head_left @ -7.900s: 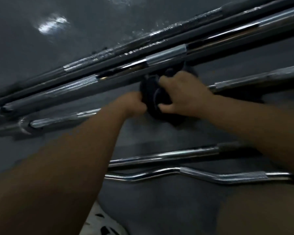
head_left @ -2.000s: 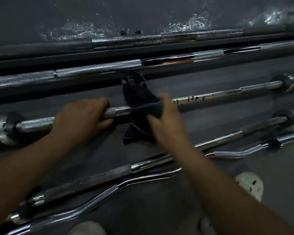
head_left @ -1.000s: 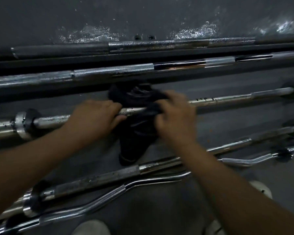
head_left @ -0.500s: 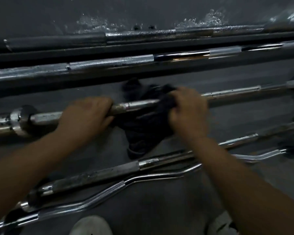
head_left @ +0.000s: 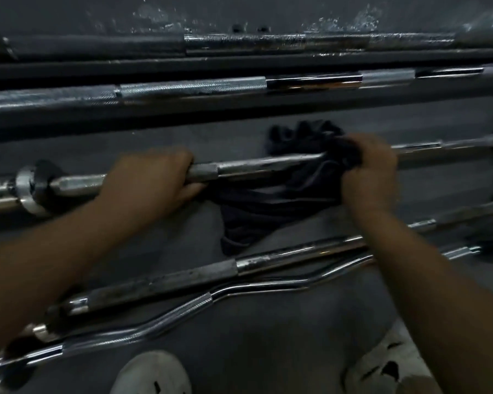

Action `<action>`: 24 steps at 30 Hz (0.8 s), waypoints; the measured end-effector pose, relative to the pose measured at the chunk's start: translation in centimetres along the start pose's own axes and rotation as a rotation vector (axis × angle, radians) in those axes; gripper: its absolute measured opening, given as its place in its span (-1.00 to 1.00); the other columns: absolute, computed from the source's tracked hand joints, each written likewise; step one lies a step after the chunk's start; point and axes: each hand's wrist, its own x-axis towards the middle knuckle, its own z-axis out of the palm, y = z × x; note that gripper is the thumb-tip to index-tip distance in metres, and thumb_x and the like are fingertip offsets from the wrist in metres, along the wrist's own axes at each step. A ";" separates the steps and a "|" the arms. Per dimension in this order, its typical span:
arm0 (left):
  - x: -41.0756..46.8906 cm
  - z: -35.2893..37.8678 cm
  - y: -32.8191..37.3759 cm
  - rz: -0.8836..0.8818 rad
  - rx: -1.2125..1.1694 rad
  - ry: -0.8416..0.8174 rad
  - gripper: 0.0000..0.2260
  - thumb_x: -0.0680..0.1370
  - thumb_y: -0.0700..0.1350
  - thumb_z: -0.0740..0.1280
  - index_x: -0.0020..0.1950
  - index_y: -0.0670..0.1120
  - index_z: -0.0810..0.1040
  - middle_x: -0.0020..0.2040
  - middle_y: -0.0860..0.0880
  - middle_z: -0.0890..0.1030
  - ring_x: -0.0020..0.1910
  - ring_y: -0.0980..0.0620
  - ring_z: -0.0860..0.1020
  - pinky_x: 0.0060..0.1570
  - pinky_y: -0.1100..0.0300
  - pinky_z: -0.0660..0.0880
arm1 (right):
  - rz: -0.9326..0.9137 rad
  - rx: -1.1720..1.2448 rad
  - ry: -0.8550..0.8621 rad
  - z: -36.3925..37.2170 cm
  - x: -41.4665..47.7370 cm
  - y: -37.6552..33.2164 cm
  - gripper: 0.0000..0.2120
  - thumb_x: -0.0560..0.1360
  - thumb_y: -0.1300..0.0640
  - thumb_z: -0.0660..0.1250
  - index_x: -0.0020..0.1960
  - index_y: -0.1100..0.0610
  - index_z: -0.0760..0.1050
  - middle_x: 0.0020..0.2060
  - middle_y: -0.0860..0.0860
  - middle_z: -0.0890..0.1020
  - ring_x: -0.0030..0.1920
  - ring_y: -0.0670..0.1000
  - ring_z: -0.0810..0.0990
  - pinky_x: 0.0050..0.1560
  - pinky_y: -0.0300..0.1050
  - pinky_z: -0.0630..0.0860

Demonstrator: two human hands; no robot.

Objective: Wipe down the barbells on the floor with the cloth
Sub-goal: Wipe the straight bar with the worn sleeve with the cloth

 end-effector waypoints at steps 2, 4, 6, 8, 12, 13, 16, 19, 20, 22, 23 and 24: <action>2.5 -1.0 -0.6 -0.070 -0.104 -0.299 -0.56 0.44 0.38 0.29 -0.06 0.01 0.53 -0.20 -0.02 0.53 -0.15 -0.13 0.58 -0.24 0.11 0.42 | 0.131 0.085 0.095 1.2 -1.3 -2.8 -0.61 0.29 0.29 0.20 0.02 0.17 0.68 -0.07 0.13 0.68 0.00 0.24 0.62 0.09 0.03 0.50; 3.9 -2.3 -0.8 -0.075 -0.197 -0.490 -0.59 0.43 0.32 0.36 -0.06 -0.02 0.59 -0.17 -0.06 0.61 -0.16 -0.09 0.58 -0.18 0.13 0.48 | -0.003 0.152 0.042 3.1 -4.3 -10.0 -0.62 0.30 0.19 0.18 0.02 0.18 0.65 -0.03 0.13 0.66 0.05 0.22 0.59 0.16 0.05 0.46; 3.1 -2.4 -1.1 -0.063 -0.106 -0.361 -0.67 0.47 0.21 0.38 0.03 -0.02 0.56 -0.05 -0.13 0.65 -0.09 -0.14 0.61 -0.18 0.11 0.48 | -0.262 0.203 -0.120 3.7 -8.0 -14.8 -0.55 0.33 0.12 0.21 0.16 0.21 0.59 0.15 0.16 0.60 0.23 0.21 0.49 0.36 0.09 0.36; 0.8 -1.4 -0.6 -0.003 0.050 -0.029 -0.67 0.49 0.18 0.35 0.06 -0.04 0.48 -0.04 -0.16 0.64 -0.10 -0.20 0.63 -0.27 0.10 0.40 | -0.401 0.156 -0.187 2.9 -7.4 -12.8 -0.53 0.34 0.14 0.24 0.22 0.20 0.57 0.22 0.15 0.58 0.28 0.19 0.47 0.40 0.06 0.34; 0.8 -0.9 -0.7 0.011 -0.089 -0.119 -0.63 0.46 0.28 0.33 -0.07 -0.03 0.47 -0.14 -0.12 0.63 -0.20 -0.16 0.61 -0.28 0.09 0.46 | -0.054 -0.052 -0.111 0.0 -1.6 -1.9 -0.58 0.32 0.20 0.25 0.16 0.14 0.57 0.05 0.16 0.62 0.11 0.25 0.55 0.16 0.04 0.44; 2.1 -1.6 -1.1 -0.036 -0.166 -0.314 -0.59 0.45 0.32 0.34 -0.06 -0.04 0.51 -0.14 -0.10 0.63 -0.17 -0.13 0.59 -0.22 0.11 0.48 | 0.061 -0.026 -0.051 -0.3 -0.7 -0.6 -0.57 0.31 0.22 0.24 0.17 0.16 0.56 0.05 0.18 0.61 0.11 0.27 0.54 0.16 0.05 0.43; 4.6 -3.4 -1.2 -0.068 -0.218 -0.559 -0.56 0.44 0.33 0.35 -0.08 -0.07 0.57 -0.23 -0.04 0.61 -0.22 -0.03 0.57 -0.26 0.16 0.43 | 0.266 0.154 0.065 1.4 -1.0 -5.2 -0.47 0.35 0.27 0.24 0.32 0.13 0.50 0.16 0.17 0.60 0.20 0.23 0.52 0.26 0.05 0.43; 1.6 -1.7 -0.9 0.037 -0.043 -0.045 -0.69 0.49 0.22 0.32 -0.01 -0.02 0.50 -0.14 -0.07 0.59 -0.14 -0.16 0.59 -0.28 0.11 0.38 | -0.180 0.182 -0.094 3.4 -5.9 -13.0 -0.49 0.33 0.17 0.27 0.28 0.07 0.55 0.21 0.14 0.58 0.28 0.20 0.48 0.38 0.11 0.36; 0.0 -1.1 -0.2 0.080 -0.020 0.057 -0.72 0.49 0.15 0.31 0.00 -0.04 0.48 -0.13 -0.11 0.59 -0.15 -0.20 0.59 -0.29 0.08 0.41 | -0.324 0.160 -0.148 3.6 -7.0 -13.4 -0.51 0.34 0.14 0.26 0.27 0.07 0.58 0.24 0.15 0.56 0.31 0.21 0.44 0.41 0.13 0.32; -0.1 -0.5 0.3 0.099 -0.030 0.032 -0.76 0.48 0.11 0.35 -0.05 -0.03 0.46 -0.13 -0.13 0.60 -0.18 -0.21 0.59 -0.30 0.07 0.43 | -0.413 0.093 -0.138 3.3 -5.5 -9.5 -0.55 0.31 0.16 0.27 0.18 0.09 0.63 0.16 0.16 0.60 0.20 0.22 0.51 0.28 0.06 0.38; 1.0 -1.2 0.1 0.048 -0.086 -0.093 -0.76 0.48 0.14 0.38 -0.08 0.00 0.45 -0.12 -0.10 0.61 -0.17 -0.17 0.59 -0.29 0.10 0.41 | -0.383 0.043 -0.110 2.7 -4.0 -6.8 -0.56 0.30 0.19 0.27 0.15 0.10 0.64 0.08 0.16 0.63 0.10 0.24 0.55 0.17 0.03 0.41; 2.1 -1.9 -0.2 0.000 -0.163 -0.274 -0.74 0.47 0.18 0.39 -0.11 0.03 0.47 -0.13 -0.05 0.63 -0.17 -0.09 0.59 -0.27 0.13 0.40 | -0.284 -0.019 -0.091 1.9 -2.5 -4.0 -0.54 0.30 0.21 0.26 0.18 0.10 0.62 0.03 0.17 0.64 0.05 0.25 0.57 0.11 0.03 0.41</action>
